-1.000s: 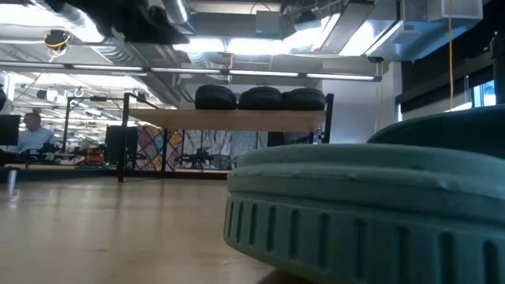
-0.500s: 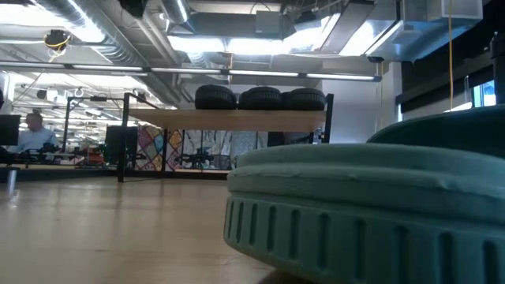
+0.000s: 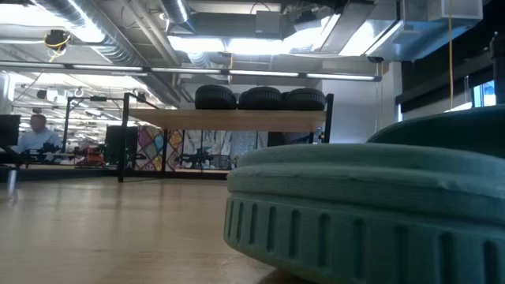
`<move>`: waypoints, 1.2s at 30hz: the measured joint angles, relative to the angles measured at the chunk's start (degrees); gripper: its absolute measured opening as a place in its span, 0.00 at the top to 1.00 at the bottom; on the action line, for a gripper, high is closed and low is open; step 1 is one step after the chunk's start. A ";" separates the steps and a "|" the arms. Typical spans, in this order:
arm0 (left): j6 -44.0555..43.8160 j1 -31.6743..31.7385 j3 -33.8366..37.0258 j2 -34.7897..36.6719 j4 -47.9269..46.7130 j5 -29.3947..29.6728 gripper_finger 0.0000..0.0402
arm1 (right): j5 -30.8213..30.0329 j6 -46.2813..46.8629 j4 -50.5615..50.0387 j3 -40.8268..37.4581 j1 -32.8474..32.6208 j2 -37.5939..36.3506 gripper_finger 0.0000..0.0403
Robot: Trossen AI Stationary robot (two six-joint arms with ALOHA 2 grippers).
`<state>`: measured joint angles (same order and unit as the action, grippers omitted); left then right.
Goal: Pick and place slides into the shelf
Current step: Put the black slide on the shelf
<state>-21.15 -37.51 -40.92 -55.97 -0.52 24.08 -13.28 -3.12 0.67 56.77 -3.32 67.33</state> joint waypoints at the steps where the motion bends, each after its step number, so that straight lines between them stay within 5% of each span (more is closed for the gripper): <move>1: -1.84 -1.34 -1.51 -1.55 -1.02 1.67 0.33 | 0.02 -0.01 0.00 0.00 0.06 0.00 0.40; 6: -16.39 -6.43 -11.30 -9.52 -14.44 5.78 0.33 | -0.13 -0.16 0.00 0.00 0.19 0.02 0.40; 12: -39.85 -9.23 -24.34 -19.74 -38.23 3.54 0.33 | -0.09 -0.20 -0.05 0.00 0.16 0.04 0.40; 21: -72.86 -10.31 -34.52 -31.74 -61.68 -15.98 0.33 | -0.08 -0.32 -0.11 0.00 0.16 0.07 0.40; 29: -80.33 -10.28 -34.91 -39.18 -67.97 -29.07 0.33 | -0.10 -0.34 -0.11 -0.02 0.16 0.13 0.40; 36: -80.36 -10.31 -34.92 -42.28 -76.13 -29.77 0.33 | -0.09 -0.12 -0.09 -0.02 0.20 0.13 0.40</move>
<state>-101.51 -47.81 -75.84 -98.25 -76.65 -5.69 -13.37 -3.25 0.58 56.75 -3.11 67.46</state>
